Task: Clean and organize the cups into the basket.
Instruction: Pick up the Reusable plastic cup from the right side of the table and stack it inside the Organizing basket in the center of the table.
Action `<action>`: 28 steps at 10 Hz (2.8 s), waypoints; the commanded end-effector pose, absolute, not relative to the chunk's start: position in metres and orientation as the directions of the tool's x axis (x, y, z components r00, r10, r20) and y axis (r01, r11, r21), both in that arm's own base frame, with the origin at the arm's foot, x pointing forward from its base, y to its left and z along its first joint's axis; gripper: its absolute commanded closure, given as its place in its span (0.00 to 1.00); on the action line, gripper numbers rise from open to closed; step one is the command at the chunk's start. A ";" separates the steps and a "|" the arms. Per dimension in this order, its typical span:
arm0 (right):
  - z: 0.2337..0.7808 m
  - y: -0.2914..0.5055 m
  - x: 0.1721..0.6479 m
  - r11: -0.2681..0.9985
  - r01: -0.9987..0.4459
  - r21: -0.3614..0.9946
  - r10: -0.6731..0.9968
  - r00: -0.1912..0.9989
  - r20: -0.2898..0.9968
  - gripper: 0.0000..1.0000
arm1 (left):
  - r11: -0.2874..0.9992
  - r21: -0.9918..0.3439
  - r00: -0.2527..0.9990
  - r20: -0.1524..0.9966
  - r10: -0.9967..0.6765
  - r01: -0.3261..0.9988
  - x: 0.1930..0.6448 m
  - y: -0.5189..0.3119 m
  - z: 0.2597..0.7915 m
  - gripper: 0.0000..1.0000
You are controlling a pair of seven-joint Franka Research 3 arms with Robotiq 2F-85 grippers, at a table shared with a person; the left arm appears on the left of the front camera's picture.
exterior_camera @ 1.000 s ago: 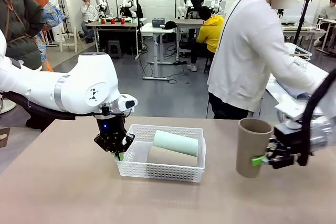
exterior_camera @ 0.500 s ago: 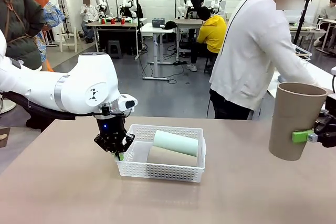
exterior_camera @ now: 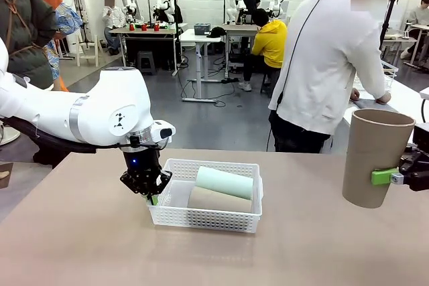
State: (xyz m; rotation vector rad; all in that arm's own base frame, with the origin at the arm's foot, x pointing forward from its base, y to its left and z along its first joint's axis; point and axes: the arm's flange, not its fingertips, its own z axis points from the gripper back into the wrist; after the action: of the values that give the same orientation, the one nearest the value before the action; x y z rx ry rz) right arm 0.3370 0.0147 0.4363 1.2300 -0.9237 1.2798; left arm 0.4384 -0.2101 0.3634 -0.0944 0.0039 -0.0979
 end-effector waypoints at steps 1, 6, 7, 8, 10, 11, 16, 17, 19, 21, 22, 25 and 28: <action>0.437 0.015 0.337 -0.115 -0.984 0.137 0.180 0.115 0.977 0.18 | 0.991 -0.086 0.995 0.002 -0.104 0.104 0.438 -0.210 0.363 0.96; 0.577 0.137 0.376 0.173 -0.932 0.318 0.509 0.361 0.781 0.18 | 0.991 -0.086 0.995 0.002 -0.104 0.104 0.438 -0.210 0.363 0.96; 0.583 0.166 0.385 0.148 -0.935 0.323 0.588 0.346 0.732 0.18 | 0.991 -0.086 0.995 0.002 -0.104 0.104 0.438 -0.210 0.363 0.96; 0.584 0.196 0.395 0.143 -0.938 0.316 0.666 0.328 0.670 0.18 | 0.991 -0.086 0.995 0.002 -0.104 0.104 0.438 -0.210 0.363 0.96; 0.580 0.254 0.414 0.141 -0.957 0.255 0.802 0.261 0.537 0.18 | 0.991 -0.086 0.995 0.002 -0.104 0.104 0.438 -0.210 0.363 0.96; 0.576 0.275 0.423 0.148 -0.963 0.224 0.849 0.240 0.471 0.18 | 0.991 -0.086 0.995 0.002 -0.104 0.104 0.438 -0.210 0.363 0.96; 0.535 0.351 0.445 0.173 -0.979 0.107 0.949 0.195 0.247 0.18 | 0.991 -0.086 0.995 0.002 -0.104 0.104 0.438 -0.210 0.363 0.96; 0.520 0.356 0.448 0.160 -0.981 0.109 0.958 0.181 0.223 0.18 | 0.991 -0.086 0.995 0.002 -0.104 0.104 0.438 -0.210 0.363 0.96; 0.498 0.357 0.453 0.146 -0.984 0.101 0.966 0.164 0.201 0.18 | 0.991 -0.086 0.995 0.002 -0.104 0.104 0.438 -0.210 0.363 0.96; 0.477 0.355 0.463 0.139 -0.983 0.122 0.971 0.159 0.180 0.18 | 0.991 -0.086 0.995 0.002 -0.104 0.104 0.438 -0.210 0.363 0.96; 0.464 0.357 0.467 0.128 -0.985 0.120 0.975 0.147 0.168 0.18 | 0.991 -0.086 0.995 0.002 -0.104 0.104 0.438 -0.210 0.363 0.96; 0.435 0.363 0.480 0.118 -0.985 0.124 0.980 0.136 0.144 0.18 | 0.991 -0.086 0.995 0.002 -0.104 0.104 0.438 -0.210 0.363 0.96; 0.412 0.370 0.490 0.114 -0.984 0.137 0.985 0.130 0.115 0.18 | 0.991 -0.086 0.995 0.002 -0.104 0.104 0.438 -0.210 0.363 0.96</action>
State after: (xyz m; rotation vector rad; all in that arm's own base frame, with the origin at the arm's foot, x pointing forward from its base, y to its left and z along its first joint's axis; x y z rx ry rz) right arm 0.4827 0.3611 0.4092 0.2212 0.0126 1.4418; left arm 0.4384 -0.2102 0.3634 -0.0943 0.0038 -0.0981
